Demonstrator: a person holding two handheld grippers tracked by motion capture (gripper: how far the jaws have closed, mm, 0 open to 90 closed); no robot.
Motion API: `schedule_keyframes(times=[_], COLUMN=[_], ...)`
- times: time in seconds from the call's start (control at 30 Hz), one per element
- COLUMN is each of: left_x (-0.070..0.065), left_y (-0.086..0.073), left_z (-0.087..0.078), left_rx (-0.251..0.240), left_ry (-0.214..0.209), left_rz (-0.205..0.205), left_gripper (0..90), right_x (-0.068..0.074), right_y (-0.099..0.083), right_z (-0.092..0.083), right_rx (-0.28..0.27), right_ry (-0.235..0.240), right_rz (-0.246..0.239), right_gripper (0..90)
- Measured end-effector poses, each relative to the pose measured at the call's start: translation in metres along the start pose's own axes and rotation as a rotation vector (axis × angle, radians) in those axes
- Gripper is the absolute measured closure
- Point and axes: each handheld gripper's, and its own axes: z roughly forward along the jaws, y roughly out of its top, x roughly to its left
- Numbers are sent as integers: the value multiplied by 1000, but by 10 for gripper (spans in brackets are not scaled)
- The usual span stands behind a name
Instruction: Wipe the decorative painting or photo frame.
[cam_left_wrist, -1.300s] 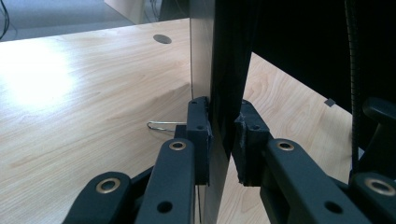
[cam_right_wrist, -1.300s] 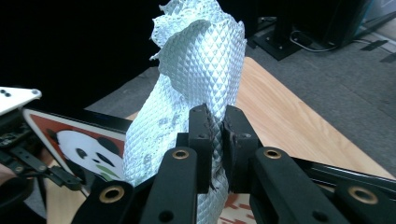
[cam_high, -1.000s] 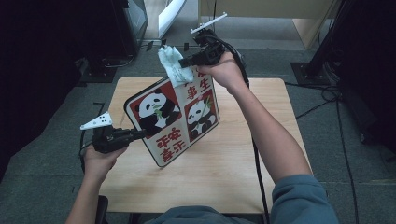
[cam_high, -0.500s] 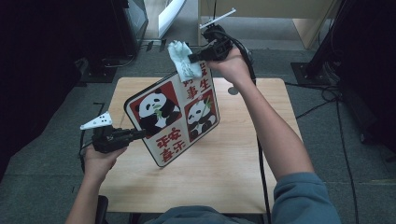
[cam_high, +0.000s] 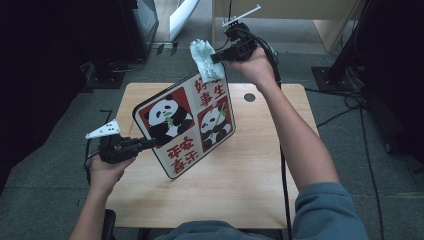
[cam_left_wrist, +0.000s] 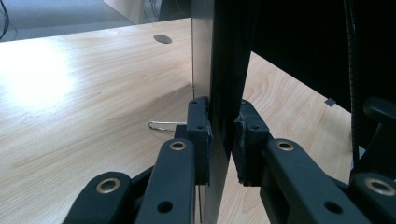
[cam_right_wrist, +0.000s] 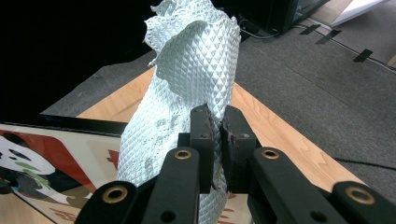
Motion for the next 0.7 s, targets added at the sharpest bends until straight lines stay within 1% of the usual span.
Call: schedule_keyframes(times=[0.1,0.17,0.27,0.37,0.7], left_x=[0,0,1,1,1], left_y=[0,0,0,0,0], left_z=[0,0,0,0,0], left_rx=[1,1,0,-1,-2], left_ry=[-1,-3,-5,-5,-6], left_rz=[1,-1,-3,-6,-7], left_gripper=[793,793,792,792,792], right_x=[-2,-4,-9,-13,-17], right_y=[-1,-1,-4,-6,-12], right_z=[-1,-2,-3,-4,-3], right_rx=[2,4,18,13,9], right_ry=[-14,-35,-64,-53,-73], right_rz=[0,-6,5,24,7], right_gripper=[847,848,850,850,848])
